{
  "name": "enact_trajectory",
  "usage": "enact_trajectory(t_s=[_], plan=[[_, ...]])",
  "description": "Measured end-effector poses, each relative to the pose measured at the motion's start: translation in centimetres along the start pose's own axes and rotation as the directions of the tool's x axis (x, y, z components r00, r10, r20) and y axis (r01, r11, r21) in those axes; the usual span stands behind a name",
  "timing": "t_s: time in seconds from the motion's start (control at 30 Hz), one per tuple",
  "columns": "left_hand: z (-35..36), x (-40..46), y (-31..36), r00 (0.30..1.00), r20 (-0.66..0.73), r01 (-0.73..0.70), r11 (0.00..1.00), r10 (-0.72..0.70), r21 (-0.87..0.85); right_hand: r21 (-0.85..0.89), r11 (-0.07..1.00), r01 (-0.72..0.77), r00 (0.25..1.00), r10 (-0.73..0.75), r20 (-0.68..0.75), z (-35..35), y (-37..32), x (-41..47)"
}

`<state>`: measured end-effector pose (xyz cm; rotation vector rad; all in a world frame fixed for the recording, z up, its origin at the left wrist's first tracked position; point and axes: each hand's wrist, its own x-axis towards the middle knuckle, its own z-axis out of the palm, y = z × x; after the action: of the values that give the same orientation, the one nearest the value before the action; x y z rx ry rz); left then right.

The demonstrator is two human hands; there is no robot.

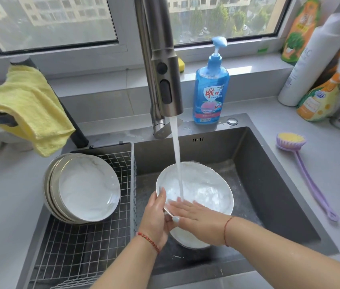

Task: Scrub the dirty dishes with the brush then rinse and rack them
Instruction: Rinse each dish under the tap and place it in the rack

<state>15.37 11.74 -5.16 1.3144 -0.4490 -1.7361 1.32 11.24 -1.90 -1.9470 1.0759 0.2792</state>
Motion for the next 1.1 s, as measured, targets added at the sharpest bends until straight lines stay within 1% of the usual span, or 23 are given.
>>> enact_trajectory(t_s=[0.07, 0.13, 0.2, 0.27, 0.37, 0.43, 0.47, 0.53, 0.6, 0.63, 0.67, 0.73, 0.77, 0.83, 0.87, 0.93, 0.97, 1.0, 1.03, 1.1], plan=[[0.2, -0.1, 0.0, 1.000, 0.011, -0.010, 1.000, 0.010, 0.026, 0.047, 0.996, 0.071, 0.997, -0.070, -0.037, -0.5, -0.2, 1.1], [0.4, -0.2, 0.0, 0.999, 0.042, -0.027, 0.998, 0.024, 0.057, 0.002, 0.997, 0.075, 0.990, -0.074, -0.117, -1.1, -0.4, 1.9], [0.6, -0.5, 0.1, 0.997, 0.073, -0.030, 0.996, 0.025, 0.078, -0.079, 0.997, -0.008, 0.972, -0.011, -0.237, -1.8, 0.4, 2.5], [0.6, -0.7, 0.0, 0.998, 0.060, -0.021, 0.997, 0.017, 0.077, -0.173, 0.974, -0.149, 0.953, 0.095, -0.287, -2.6, 2.1, 2.7], [0.4, -0.6, -0.2, 1.000, 0.008, -0.004, 0.999, 0.004, 0.032, -0.298, 0.886, -0.354, 0.924, 0.283, -0.257, -3.2, 5.1, 1.7], [0.1, -0.4, -0.1, 1.000, -0.025, -0.004, 1.000, 0.005, 0.020, -0.384, 0.845, -0.373, 0.923, 0.295, -0.247, -2.9, 5.8, 0.4], [0.0, -0.3, -0.1, 0.999, -0.043, -0.007, 1.000, 0.007, 0.017, -0.399, 0.837, -0.374, 0.925, 0.301, -0.233, -2.5, 5.8, -0.4], [-0.2, -0.2, 0.0, 0.998, -0.064, -0.019, 1.000, 0.020, 0.019, -0.410, 0.846, -0.342, 0.940, 0.311, -0.141, -1.5, 4.9, -2.2], [-0.2, -0.3, 0.0, 0.997, -0.069, -0.035, 0.999, 0.037, 0.032, -0.370, 0.888, -0.272, 0.960, 0.277, -0.041, -0.3, 3.4, -3.7], [-0.1, -0.3, 0.0, 0.997, -0.067, -0.041, 0.999, 0.043, 0.035, -0.327, 0.925, -0.194, 0.977, 0.211, 0.015, 0.2, 2.5, -4.2], [-0.1, -0.4, 0.0, 0.997, -0.065, -0.043, 0.999, 0.045, 0.034, -0.222, 0.965, -0.138, 0.987, 0.153, 0.048, 0.6, 1.4, -4.5], [0.1, -0.7, 0.0, 0.998, -0.058, -0.039, 0.999, 0.040, 0.021, 0.025, 0.999, -0.034, 0.999, 0.033, 0.025, 0.8, -0.3, -4.4], [0.2, -0.8, 0.0, 0.998, -0.050, -0.034, 0.999, 0.035, 0.018, 0.098, 0.995, 0.004, 1.000, -0.004, 0.005, 0.8, -0.7, -3.8], [0.4, -1.2, 0.0, 0.999, -0.024, -0.030, 0.999, 0.030, 0.023, 0.182, 0.982, 0.060, 0.998, -0.055, -0.032, 0.7, -1.1, -2.3], [0.5, -1.3, 0.0, 0.999, -0.013, -0.035, 0.999, 0.035, 0.030, 0.187, 0.978, 0.090, 0.995, -0.082, -0.054, 0.6, -1.1, -1.6], [0.6, -1.7, 0.0, 0.998, 0.009, -0.063, 0.997, 0.063, 0.051, 0.122, 0.985, 0.123, 0.988, -0.110, -0.106, 0.3, -1.2, -0.4], [0.8, -1.9, 0.0, 0.997, 0.025, -0.076, 0.995, 0.074, 0.063, 0.077, 0.991, 0.105, 0.985, -0.093, -0.147, 0.2, -1.0, 0.4], [0.9, -2.2, 0.1, 0.996, 0.039, -0.084, 0.994, 0.081, 0.071, -0.018, 0.997, 0.078, 0.979, -0.080, -0.186, 0.1, -0.5, 1.3], [0.9, -2.4, 0.1, 0.995, 0.048, -0.087, 0.993, 0.084, 0.075, -0.072, 0.996, 0.052, 0.972, -0.067, -0.224, 0.0, 0.1, 2.2], [1.0, -2.7, 0.1, 0.996, 0.039, -0.084, 0.994, 0.081, 0.077, 0.043, 0.997, -0.068, 0.955, 0.078, -0.287, -0.8, 1.9, 3.3]])
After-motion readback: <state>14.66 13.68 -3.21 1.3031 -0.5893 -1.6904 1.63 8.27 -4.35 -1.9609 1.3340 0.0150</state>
